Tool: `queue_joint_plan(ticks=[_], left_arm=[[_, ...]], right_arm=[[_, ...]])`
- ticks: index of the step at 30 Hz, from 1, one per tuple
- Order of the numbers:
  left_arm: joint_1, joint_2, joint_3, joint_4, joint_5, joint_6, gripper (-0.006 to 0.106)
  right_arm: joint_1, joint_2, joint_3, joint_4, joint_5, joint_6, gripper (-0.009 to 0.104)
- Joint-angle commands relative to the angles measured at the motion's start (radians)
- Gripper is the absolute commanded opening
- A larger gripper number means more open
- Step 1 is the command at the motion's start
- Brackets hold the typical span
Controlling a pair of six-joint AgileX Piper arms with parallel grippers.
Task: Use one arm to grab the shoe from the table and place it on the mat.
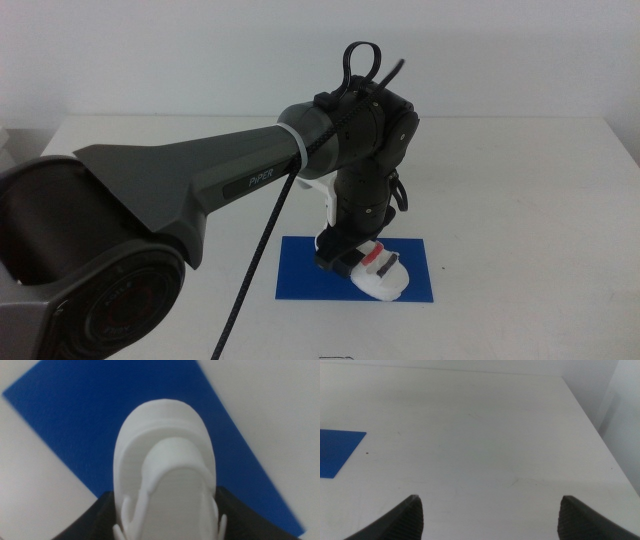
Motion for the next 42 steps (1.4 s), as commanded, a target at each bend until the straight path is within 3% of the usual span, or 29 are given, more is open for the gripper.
queue_joint_plan(ticks=[1,6,7,11,15,18,25,36,42], left_arm=[[-0.005,-0.065,-0.032,0.0,0.057,0.11,-0.002],[-0.005,-0.065,-0.032,-0.001,0.106,0.457,-0.002],[-0.005,-0.065,-0.032,0.002,0.106,0.621,-0.002],[-0.005,-0.065,-0.032,0.01,0.105,1.005,-0.002],[-0.005,-0.065,-0.032,0.081,0.105,1.402,-0.002],[-0.005,-0.065,-0.032,0.124,0.101,1.558,-0.002],[-0.005,-0.065,-0.032,0.169,0.093,1.652,-0.002],[-0.001,-0.062,-0.032,0.009,0.045,2.467,-0.002],[-0.001,-0.062,-0.032,0.0,0.045,2.582,-0.002]], right_arm=[[0.002,-0.019,-0.019,-0.008,-0.056,-0.012,0.094],[0.002,-0.019,-0.019,-0.008,-0.056,-0.012,0.094],[0.002,-0.019,-0.019,-0.008,-0.056,-0.012,0.094],[0.002,-0.019,-0.019,-0.008,-0.056,-0.012,0.094],[0.002,-0.019,-0.019,-0.008,-0.056,-0.012,0.094],[0.002,-0.019,-0.019,-0.008,-0.056,-0.012,0.094],[0.002,-0.019,-0.019,-0.008,-0.056,-0.012,0.094],[0.002,-0.019,-0.019,-0.008,-0.056,-0.012,0.094],[0.002,-0.019,-0.019,-0.008,-0.056,-0.012,0.094]])
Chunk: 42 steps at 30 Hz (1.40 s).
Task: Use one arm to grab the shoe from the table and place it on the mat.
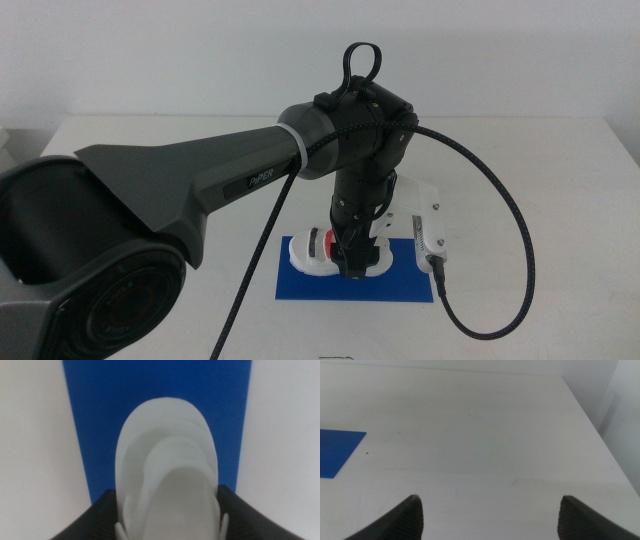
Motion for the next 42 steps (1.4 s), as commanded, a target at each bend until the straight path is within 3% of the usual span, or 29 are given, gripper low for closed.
queue_joint_plan(ticks=[1,10,21,28,42], left_arm=[[-0.002,-0.063,-0.032,-0.025,0.041,0.022,-0.002],[0.0,-0.063,-0.032,-0.215,-0.015,0.105,-0.002],[0.005,-0.063,-0.032,-0.161,-0.046,0.084,-0.002],[0.06,-0.062,-0.032,-0.242,-0.043,0.108,-0.002],[0.069,-0.02,-0.027,-0.241,-0.056,0.126,-0.002]], right_arm=[[0.002,-0.019,-0.019,-0.008,-0.056,-0.012,0.094],[0.002,-0.019,-0.019,-0.008,-0.056,-0.012,0.094],[0.002,-0.019,-0.019,-0.008,-0.056,-0.012,0.094],[0.002,-0.019,-0.019,-0.008,-0.056,-0.012,0.094],[0.002,-0.019,-0.019,-0.008,-0.056,-0.012,0.094]])
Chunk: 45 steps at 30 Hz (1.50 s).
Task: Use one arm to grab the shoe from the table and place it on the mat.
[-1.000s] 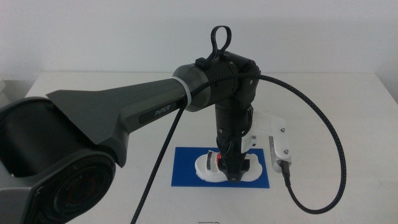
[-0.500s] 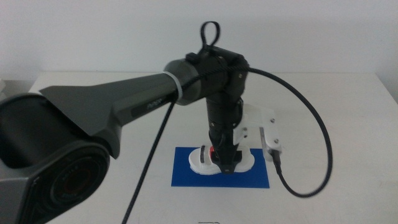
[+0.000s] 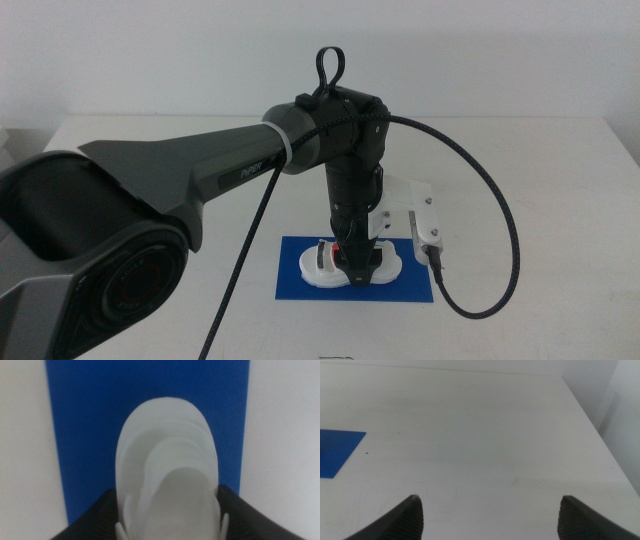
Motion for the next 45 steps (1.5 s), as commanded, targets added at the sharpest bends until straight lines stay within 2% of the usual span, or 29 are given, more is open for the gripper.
queue_joint_plan(ticks=[1,8,9,18,22,26,45], left_arm=[[-0.001,-0.061,-0.027,-0.026,-0.004,0.004,-0.002],[-0.001,-0.061,-0.027,-0.025,-0.004,0.022,0.0],[-0.001,-0.061,-0.027,-0.025,-0.013,0.022,0.019],[-0.001,-0.061,-0.027,-0.025,-0.034,0.022,0.068],[-0.001,-0.061,-0.027,-0.025,-0.033,0.022,0.081],[-0.001,-0.063,-0.028,-0.024,-0.017,0.02,0.086],[0.009,-0.354,-0.03,-0.006,0.06,-0.081,0.086]], right_arm=[[0.002,-0.019,-0.019,-0.008,-0.056,-0.012,0.094],[0.002,-0.019,-0.019,-0.008,-0.056,-0.012,0.094],[0.002,-0.019,-0.019,-0.008,-0.056,-0.012,0.094],[0.002,-0.019,-0.019,-0.008,-0.056,-0.012,0.094],[0.002,-0.019,-0.019,-0.008,-0.056,-0.012,0.094],[0.002,-0.019,-0.019,-0.008,-0.056,-0.012,0.094],[0.002,-0.019,-0.019,-0.008,-0.056,-0.012,0.094]])
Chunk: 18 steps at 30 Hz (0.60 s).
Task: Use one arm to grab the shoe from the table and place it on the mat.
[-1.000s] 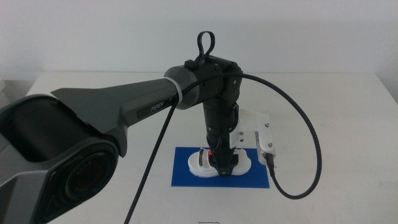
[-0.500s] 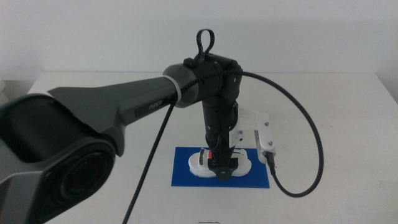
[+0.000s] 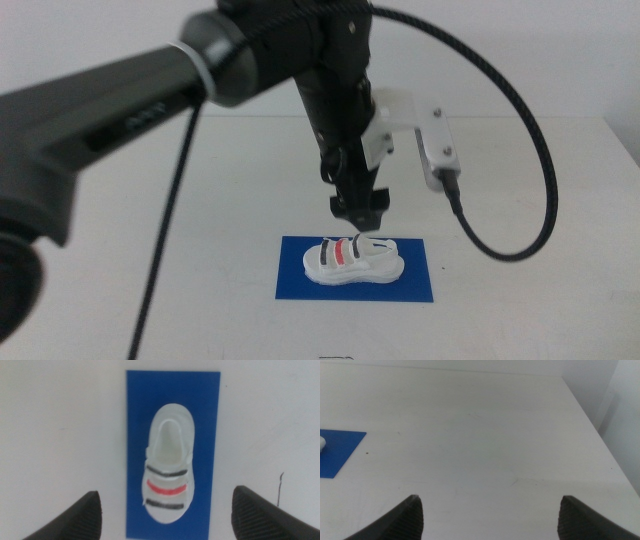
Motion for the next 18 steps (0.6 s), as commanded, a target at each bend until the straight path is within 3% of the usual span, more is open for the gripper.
queue_joint_plan(ticks=[1,18], left_arm=[[0.015,-0.106,-0.03,-0.01,0.004,-0.023,0.086],[0.283,-0.413,-0.002,-0.044,0.079,-0.472,0.086]], right_arm=[[0.002,-0.019,-0.019,-0.008,-0.056,-0.012,0.094],[0.002,-0.019,-0.019,-0.008,-0.056,-0.012,0.094]])
